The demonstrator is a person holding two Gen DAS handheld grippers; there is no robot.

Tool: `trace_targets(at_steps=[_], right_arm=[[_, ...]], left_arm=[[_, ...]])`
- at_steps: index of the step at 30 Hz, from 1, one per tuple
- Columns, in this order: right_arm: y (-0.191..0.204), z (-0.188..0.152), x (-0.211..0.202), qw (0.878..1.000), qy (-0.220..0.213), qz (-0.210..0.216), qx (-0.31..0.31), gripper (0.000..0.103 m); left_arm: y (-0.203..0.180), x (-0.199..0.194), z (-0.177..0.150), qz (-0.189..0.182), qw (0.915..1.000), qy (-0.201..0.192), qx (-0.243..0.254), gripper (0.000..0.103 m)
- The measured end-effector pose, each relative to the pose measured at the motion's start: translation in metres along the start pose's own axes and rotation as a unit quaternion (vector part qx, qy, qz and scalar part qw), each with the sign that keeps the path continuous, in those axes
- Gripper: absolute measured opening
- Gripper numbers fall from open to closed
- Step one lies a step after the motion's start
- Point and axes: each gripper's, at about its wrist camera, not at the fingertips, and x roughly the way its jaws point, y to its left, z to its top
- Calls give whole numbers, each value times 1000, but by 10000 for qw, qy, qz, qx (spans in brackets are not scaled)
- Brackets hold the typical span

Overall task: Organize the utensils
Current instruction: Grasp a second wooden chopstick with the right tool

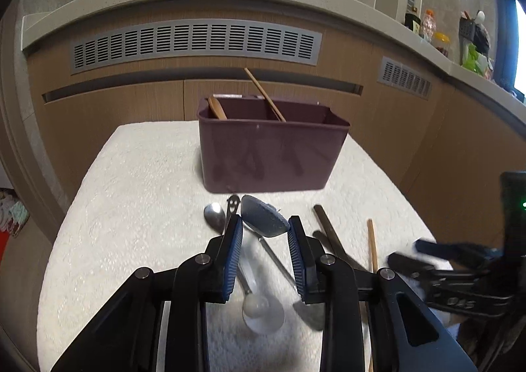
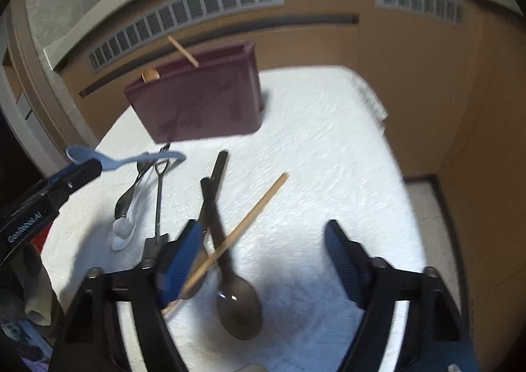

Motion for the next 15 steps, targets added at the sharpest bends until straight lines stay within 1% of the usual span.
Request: trace_targets(at_steps=[1,3,4,5,6,7,9,11,13,15], right_arm=[[2,4,11,9998,179,3,44,57],[8,9,34,9983,554,8,169,57],[12,10,40,9976,653,70,196,55],[18,11,47,9972,723,95,164,42],[26,11,50,9975,706,3,14,33],[32,11,51,9978,643,-41,-150,10],[43,13,52,9972,663,5,-356,6],[47,15,48,9973,550,-57,-480,4],[43,16,39,9979,378,-117,-513,4],[33,17,32,9985,312,-112,-443,4]], left_arm=[[1,0,2,-19,10000,-34,-6,29],[3,2,5,-62,10000,-66,-7,29],[4,4,7,-84,9999,-79,-20,29],[5,5,9,-105,9999,-89,-35,29],[7,7,10,-146,9998,-99,-68,29],[8,9,11,-175,9998,-98,-90,29],[9,13,12,-209,9997,-51,-102,28],[13,15,10,-276,9995,67,-123,28],[18,12,5,-344,9992,193,-49,28],[23,5,-4,-354,9990,275,62,28]])
